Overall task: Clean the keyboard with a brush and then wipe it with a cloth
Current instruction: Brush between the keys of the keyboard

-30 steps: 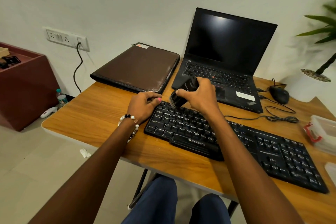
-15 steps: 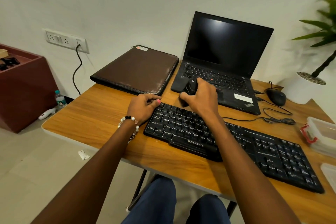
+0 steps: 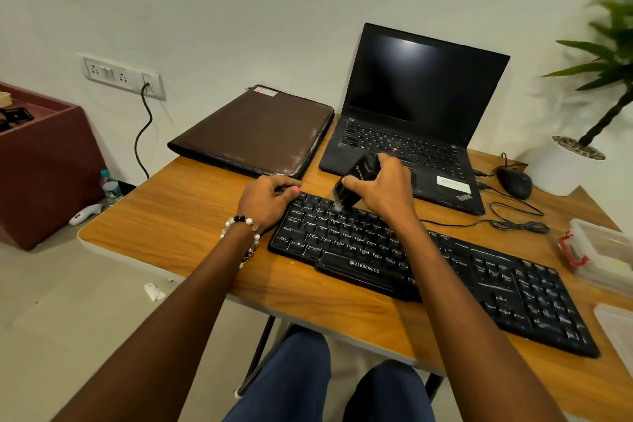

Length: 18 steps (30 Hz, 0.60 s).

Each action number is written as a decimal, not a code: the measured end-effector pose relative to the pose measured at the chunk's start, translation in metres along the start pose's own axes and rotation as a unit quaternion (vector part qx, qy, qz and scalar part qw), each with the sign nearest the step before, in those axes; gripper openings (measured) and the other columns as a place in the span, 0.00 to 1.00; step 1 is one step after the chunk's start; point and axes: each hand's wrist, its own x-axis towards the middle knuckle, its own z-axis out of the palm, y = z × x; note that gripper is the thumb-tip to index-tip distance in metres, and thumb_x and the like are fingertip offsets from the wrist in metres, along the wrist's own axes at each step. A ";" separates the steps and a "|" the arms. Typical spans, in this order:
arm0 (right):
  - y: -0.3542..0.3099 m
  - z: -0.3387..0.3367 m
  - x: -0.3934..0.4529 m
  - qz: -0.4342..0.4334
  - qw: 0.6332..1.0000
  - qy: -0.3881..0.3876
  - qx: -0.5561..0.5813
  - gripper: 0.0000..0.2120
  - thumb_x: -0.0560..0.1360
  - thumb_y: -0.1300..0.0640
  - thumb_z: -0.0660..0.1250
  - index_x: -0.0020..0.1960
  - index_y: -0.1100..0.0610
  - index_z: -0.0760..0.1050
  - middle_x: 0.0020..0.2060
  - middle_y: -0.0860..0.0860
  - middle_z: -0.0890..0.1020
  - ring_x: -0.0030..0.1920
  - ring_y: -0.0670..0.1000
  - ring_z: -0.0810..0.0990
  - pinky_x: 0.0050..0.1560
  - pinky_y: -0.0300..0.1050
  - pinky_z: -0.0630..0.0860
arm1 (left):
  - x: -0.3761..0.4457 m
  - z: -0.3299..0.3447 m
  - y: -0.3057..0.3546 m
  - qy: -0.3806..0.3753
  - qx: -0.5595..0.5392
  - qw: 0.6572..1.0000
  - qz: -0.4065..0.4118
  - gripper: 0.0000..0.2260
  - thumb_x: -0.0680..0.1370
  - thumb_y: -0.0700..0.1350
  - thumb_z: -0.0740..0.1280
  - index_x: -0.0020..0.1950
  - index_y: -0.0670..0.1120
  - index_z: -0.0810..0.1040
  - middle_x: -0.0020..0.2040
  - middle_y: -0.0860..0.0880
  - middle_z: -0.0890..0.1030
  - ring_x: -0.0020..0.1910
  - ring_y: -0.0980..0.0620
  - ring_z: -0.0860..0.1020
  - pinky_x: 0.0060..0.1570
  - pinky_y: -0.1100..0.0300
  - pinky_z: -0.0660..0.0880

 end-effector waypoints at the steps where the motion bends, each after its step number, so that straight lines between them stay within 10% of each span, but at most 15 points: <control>1: 0.001 0.000 0.000 -0.008 0.999 0.014 -0.035 0.14 0.67 0.53 0.74 0.46 0.58 0.73 0.38 0.49 0.78 0.40 0.51 0.77 0.36 0.46 0.76 | 0.000 0.000 0.000 -0.001 -0.001 1.000 0.000 0.10 0.76 0.46 0.70 0.56 0.49 0.83 0.48 0.49 0.84 0.47 0.54 0.81 0.51 0.51 0.80; 18: 0.011 -0.014 -0.005 0.018 1.000 0.006 0.021 0.14 0.68 0.54 0.75 0.46 0.59 0.74 0.37 0.48 0.76 0.37 0.47 0.75 0.36 0.42 0.75 | 0.000 0.000 -0.001 0.004 -0.006 1.000 0.004 0.09 0.76 0.45 0.70 0.56 0.49 0.83 0.48 0.49 0.84 0.48 0.53 0.81 0.51 0.50 0.80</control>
